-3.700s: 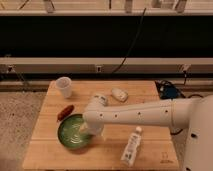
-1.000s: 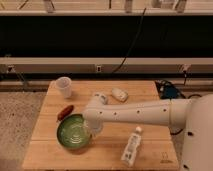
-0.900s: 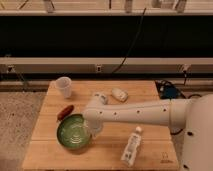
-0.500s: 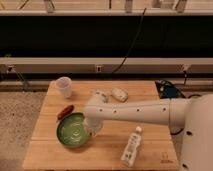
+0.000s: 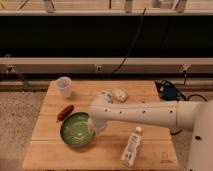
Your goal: Drag the ceramic bowl in a circle
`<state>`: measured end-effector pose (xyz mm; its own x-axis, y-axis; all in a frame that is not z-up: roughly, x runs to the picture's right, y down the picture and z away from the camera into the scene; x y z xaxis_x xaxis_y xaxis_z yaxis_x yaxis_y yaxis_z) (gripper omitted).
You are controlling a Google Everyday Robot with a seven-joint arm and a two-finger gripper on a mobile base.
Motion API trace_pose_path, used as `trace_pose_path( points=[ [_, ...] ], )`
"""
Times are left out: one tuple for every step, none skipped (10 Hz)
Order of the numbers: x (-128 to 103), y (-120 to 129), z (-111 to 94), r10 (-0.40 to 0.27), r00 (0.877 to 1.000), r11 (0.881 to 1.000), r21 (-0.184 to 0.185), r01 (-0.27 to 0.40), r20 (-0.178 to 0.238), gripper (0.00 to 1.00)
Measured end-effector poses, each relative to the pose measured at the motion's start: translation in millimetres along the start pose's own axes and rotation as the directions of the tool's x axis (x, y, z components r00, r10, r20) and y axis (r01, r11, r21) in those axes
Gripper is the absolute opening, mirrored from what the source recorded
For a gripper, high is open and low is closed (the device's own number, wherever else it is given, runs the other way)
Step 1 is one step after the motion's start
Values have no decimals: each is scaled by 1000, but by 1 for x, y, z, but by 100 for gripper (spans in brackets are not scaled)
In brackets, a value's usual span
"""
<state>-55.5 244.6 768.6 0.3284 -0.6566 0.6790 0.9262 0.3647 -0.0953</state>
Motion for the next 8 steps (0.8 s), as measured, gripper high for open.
trace_pose_path(
  points=[
    [-2, 2, 0, 4, 1000, 1000, 4, -4, 0, 0],
    [-3, 4, -2, 4, 1000, 1000, 3, -4, -2, 0],
    [-5, 5, -3, 5, 1000, 1000, 2, -5, -3, 0],
    [-6, 5, -3, 4, 1000, 1000, 3, -4, -3, 0],
    [-6, 5, -4, 6, 1000, 1000, 7, -6, -3, 0],
    [-8, 6, -3, 10, 1000, 1000, 9, -10, -3, 0],
    [-9, 5, -3, 12, 1000, 1000, 9, -12, -3, 0],
    [-10, 2, -3, 12, 1000, 1000, 10, -12, -5, 0]
  ],
)
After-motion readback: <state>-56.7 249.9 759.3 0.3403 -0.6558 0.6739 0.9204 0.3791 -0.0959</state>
